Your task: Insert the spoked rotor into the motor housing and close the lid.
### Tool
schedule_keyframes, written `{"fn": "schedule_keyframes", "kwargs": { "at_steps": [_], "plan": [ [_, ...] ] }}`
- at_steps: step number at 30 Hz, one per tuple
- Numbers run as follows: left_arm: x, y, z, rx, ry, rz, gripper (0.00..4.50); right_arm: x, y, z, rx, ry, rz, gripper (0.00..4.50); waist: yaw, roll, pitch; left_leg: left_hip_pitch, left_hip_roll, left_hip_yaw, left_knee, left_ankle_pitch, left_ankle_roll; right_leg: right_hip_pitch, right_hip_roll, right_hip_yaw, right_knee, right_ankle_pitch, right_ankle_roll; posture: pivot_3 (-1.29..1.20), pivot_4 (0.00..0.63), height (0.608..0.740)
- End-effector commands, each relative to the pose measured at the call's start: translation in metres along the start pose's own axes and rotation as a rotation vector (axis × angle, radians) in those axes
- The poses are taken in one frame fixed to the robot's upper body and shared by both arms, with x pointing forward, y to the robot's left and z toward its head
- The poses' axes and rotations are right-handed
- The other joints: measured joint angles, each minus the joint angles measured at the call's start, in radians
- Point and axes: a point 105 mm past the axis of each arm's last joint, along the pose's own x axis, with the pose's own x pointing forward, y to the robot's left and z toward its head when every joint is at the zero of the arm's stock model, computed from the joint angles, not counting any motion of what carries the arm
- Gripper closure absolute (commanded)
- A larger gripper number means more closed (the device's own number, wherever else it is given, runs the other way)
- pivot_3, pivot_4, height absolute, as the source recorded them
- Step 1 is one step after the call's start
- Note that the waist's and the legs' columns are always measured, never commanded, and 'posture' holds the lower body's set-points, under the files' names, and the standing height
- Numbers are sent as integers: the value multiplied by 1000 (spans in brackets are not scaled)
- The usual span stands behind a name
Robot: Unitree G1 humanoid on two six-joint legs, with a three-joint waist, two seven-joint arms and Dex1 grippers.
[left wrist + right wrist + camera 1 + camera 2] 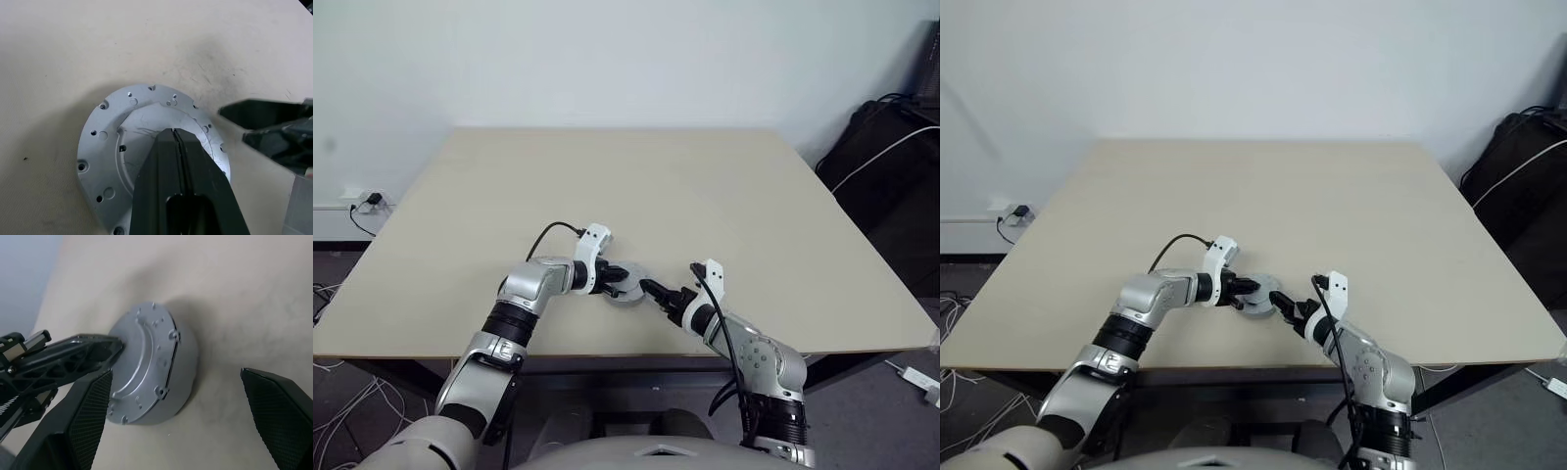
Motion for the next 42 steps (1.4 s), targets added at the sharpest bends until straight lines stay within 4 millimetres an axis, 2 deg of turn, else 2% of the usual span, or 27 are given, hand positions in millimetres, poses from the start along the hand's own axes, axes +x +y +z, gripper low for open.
{"fn": "schedule_keyframes", "kwargs": {
  "at_steps": [1,4,8,21,30,33,38,42],
  "plan": [
    [4,8,-31,-40,113,39,4500,10,20,5,63,-10,91,35,0,1,-1,0,0,0,0,0,0,0,0,0,0,0,0,0,0,740],
    [4,8,-31,-40,113,40,4500,14,19,1,127,12,115,35,-3,2,-1,0,0,0,0,0,0,0,0,0,0,0,0,0,0,740],
    [3,8,-32,-41,114,39,4500,17,28,-2,210,29,189,35,-3,2,-1,0,0,0,0,0,0,0,0,0,0,0,0,0,0,740],
    [-5,15,-38,-56,118,62,4500,35,49,-13,316,94,254,35,-14,3,-1,0,0,0,-1,0,0,0,0,0,0,-1,-1,0,0,740],
    [-15,24,-47,-80,121,95,4500,43,44,-21,393,123,222,35,-32,2,-3,2,0,0,-1,0,0,1,1,1,1,0,-1,0,0,740],
    [-19,28,-50,-90,122,113,4500,42,46,-24,393,149,240,675,-35,2,-3,3,0,0,-1,0,0,1,1,1,2,0,-1,0,0,740],
    [-20,31,-51,-100,117,127,4500,37,47,-29,391,180,253,2289,-39,3,-3,3,0,0,-3,0,0,0,1,1,2,-1,-2,0,0,740],
    [-21,31,-52,-104,113,130,4500,31,47,-30,391,191,254,3175,-38,5,-5,4,0,0,-4,0,0,1,1,1,2,-1,-2,0,0,740]
  ]
}}
